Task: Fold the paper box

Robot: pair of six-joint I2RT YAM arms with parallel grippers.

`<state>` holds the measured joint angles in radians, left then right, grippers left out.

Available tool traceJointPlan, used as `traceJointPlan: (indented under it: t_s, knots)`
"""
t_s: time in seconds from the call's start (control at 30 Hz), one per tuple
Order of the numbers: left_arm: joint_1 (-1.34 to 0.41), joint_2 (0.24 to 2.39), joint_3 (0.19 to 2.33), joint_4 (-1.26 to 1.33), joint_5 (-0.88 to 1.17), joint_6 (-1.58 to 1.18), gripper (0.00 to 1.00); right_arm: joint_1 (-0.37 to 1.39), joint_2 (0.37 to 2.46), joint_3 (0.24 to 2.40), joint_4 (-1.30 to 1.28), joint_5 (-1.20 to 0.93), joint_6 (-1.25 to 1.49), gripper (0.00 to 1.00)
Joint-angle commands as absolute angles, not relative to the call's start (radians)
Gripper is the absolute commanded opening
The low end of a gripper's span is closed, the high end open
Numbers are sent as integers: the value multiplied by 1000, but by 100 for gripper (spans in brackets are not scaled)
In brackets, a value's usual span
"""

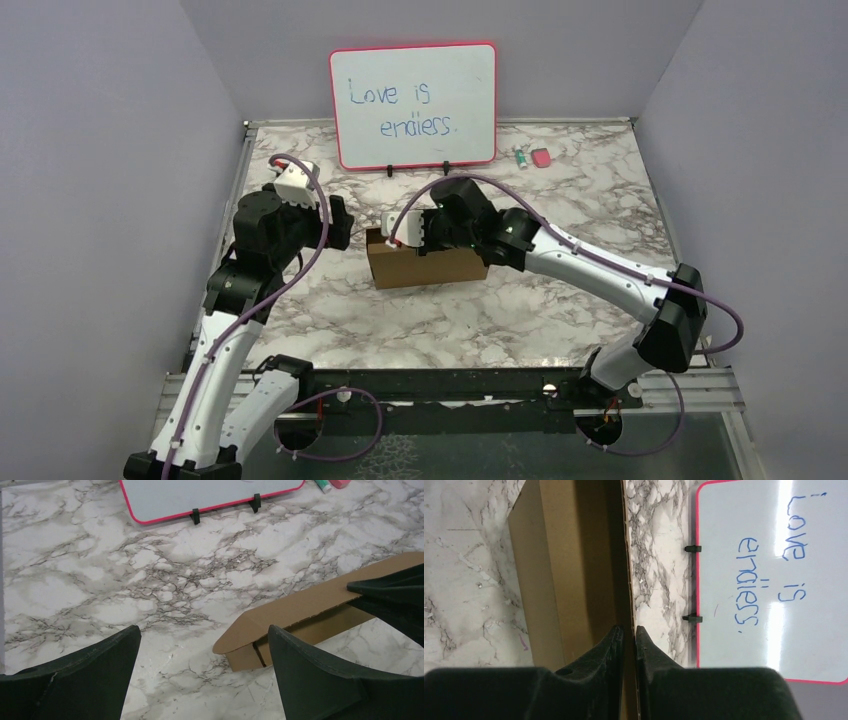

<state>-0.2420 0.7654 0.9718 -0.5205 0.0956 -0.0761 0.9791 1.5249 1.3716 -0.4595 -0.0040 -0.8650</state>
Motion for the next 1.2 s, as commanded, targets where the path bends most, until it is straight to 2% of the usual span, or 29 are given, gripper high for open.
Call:
traceJointPlan:
  t_s: [0.0,0.3,0.63,0.8,1.17]
  knots:
    - [-236,798,984,-517,187,-35,97,966,1567,1422,-501,-65,-876,24]
    - [-237,840,992,-546,262,-11,93,964,1552,1483,-515,36,-766,44]
    - [-237,860,1020,-612,283,27,89,960,1346,1417,-577,203,-433,63]
    - [-237,892,1048,-642,287,34,83,907,1267,1370,-644,249,-314,64]
    - [-238,965,1077,-652,335,43,72,625,1220,1263,-591,18,-167,63]
